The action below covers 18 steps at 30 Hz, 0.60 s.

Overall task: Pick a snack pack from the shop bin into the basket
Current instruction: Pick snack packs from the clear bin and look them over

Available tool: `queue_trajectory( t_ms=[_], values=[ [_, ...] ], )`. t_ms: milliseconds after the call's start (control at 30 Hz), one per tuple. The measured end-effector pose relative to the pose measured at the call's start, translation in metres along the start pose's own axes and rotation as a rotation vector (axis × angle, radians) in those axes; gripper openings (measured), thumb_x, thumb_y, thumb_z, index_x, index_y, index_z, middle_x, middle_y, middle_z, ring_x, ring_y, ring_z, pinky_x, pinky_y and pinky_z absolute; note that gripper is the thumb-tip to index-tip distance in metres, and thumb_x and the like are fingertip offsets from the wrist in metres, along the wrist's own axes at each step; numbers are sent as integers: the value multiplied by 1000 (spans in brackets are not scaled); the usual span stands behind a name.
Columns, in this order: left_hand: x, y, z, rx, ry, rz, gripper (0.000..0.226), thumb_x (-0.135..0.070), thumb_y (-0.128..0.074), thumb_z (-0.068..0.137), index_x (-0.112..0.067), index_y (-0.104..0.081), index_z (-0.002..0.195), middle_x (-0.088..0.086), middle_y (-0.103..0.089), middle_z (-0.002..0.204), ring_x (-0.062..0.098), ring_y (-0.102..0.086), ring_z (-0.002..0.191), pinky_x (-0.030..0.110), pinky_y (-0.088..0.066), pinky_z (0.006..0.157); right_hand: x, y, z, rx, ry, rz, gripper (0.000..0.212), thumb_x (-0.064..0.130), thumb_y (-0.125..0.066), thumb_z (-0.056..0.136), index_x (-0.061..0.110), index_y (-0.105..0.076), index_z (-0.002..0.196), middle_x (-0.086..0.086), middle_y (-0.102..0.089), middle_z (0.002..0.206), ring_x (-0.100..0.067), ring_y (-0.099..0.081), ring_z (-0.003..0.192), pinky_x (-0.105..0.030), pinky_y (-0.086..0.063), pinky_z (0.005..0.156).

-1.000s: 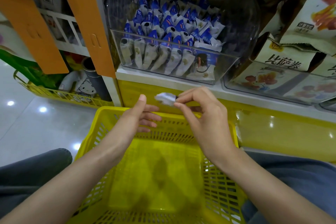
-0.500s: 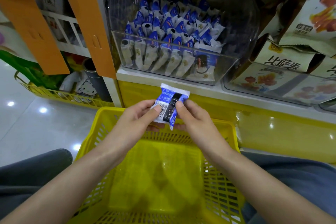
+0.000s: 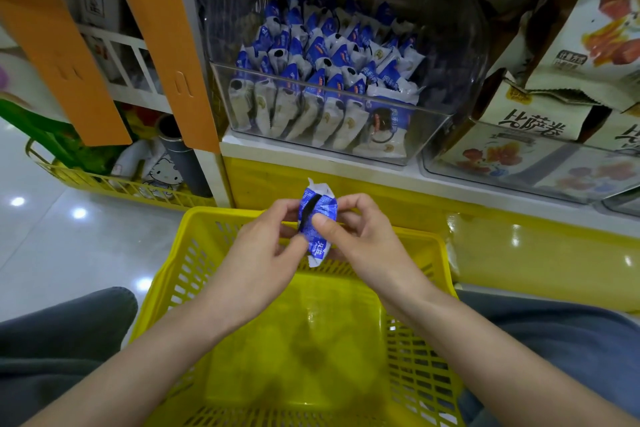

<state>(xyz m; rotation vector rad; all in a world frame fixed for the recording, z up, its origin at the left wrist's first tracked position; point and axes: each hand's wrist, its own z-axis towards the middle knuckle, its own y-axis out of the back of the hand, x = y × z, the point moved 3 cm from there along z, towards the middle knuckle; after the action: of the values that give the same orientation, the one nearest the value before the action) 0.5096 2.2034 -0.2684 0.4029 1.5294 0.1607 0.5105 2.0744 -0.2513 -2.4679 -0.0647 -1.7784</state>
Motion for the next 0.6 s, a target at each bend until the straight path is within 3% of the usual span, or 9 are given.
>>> queue_trajectory(
  t_ms=[67,167,267,333,467,533,600],
  values=[
    [2,0,-1,14,7,12,41,-5,-49,88,-39,-43,109,-16,-62,105,1,-64,87,21,-53,73,-3,-2,1,3,43,-52,25,5,-62,85,15,-46,101,-14,-63,105,-12,-61,74,-18,-51,57],
    [3,2,-4,-23,-68,175,26,-14,-47,92,-30,-43,112,-13,-63,99,1,-61,76,9,-44,63,-9,-5,3,30,108,-179,32,8,-64,84,21,-48,108,-6,-64,104,-10,-59,82,-20,-51,65],
    [0,8,-6,-81,-156,394,21,-30,-42,95,-21,-50,113,-4,-66,90,11,-57,73,24,-44,62,-10,-7,3,62,152,-254,29,8,-64,85,23,-50,105,-2,-65,103,-8,-60,88,-11,-47,67],
    [-2,11,-6,-88,-188,446,21,-31,-39,95,-18,-51,106,-2,-62,77,17,-58,70,33,-44,60,-12,-8,2,73,173,-312,29,10,-65,84,27,-50,101,1,-65,104,-10,-61,94,-14,-47,75],
    [-2,12,-5,-89,-190,410,13,-24,-40,95,-19,-45,85,-8,-44,54,9,-48,53,27,-33,49,-13,-8,0,70,185,-429,31,17,-67,83,28,-51,107,9,-66,103,-8,-61,92,-18,-48,76],
    [0,12,0,-98,-134,351,16,-19,-43,95,-17,-46,80,-5,-47,54,10,-51,54,21,-41,48,-12,-8,0,57,199,-451,30,19,-66,84,30,-52,108,12,-66,100,-4,-60,89,-15,-46,74],
    [1,11,4,-98,-23,188,17,-17,-45,95,-13,-51,80,0,-55,60,15,-58,59,33,-53,54,-10,-6,0,38,219,-456,27,20,-62,88,30,-52,111,12,-65,101,-2,-60,90,-16,-47,77]
  ],
)
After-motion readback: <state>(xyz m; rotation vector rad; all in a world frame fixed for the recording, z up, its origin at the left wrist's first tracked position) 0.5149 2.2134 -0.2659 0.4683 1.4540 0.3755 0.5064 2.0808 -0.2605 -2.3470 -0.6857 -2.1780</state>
